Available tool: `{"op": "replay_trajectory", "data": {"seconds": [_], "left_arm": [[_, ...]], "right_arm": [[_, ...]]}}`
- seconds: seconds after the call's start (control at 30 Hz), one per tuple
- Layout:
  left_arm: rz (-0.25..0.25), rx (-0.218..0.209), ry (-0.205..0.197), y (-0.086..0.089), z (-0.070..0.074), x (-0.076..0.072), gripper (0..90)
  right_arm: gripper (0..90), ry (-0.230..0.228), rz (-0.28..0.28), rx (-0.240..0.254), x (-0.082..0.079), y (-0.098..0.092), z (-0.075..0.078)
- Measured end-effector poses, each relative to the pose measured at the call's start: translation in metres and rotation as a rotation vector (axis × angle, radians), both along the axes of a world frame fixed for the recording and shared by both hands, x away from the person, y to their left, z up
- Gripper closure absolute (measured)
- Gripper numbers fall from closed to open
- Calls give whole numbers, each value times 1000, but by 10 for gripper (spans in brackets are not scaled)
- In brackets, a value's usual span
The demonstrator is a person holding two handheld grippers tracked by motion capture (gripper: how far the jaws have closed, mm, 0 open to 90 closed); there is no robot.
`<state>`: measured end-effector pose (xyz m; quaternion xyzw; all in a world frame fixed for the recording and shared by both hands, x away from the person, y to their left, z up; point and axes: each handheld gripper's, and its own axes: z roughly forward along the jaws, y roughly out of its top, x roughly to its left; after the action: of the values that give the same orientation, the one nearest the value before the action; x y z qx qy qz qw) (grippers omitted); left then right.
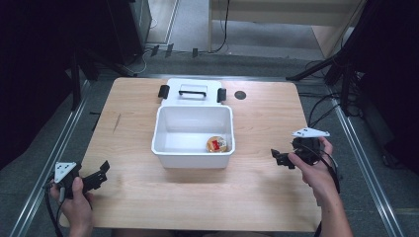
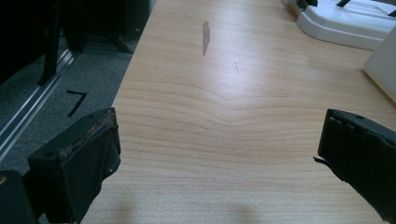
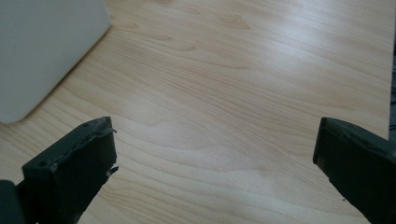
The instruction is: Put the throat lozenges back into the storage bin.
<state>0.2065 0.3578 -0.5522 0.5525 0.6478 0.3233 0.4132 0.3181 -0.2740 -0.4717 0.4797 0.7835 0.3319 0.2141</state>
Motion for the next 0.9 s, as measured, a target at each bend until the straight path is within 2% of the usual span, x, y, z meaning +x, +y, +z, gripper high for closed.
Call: {"op": "replay_trajectory", "data": {"seconds": [0.33, 0.5, 0.67, 0.9], "left_arm": [[-2, 7, 4, 0, 0, 0, 0], [-1, 8, 3, -1, 0, 0, 0], [-1, 13, 1, -1, 0, 0, 0], [0, 21, 1, -2, 0, 0, 0]], "right_arm": [[0, 3, -43, 61, -19, -26, -25], [0, -1, -33, 79, -31, -35, -35], [0, -10, -52, 114, -44, -47, -44], [0, -16, -55, 127, -61, -61, -53]]}}
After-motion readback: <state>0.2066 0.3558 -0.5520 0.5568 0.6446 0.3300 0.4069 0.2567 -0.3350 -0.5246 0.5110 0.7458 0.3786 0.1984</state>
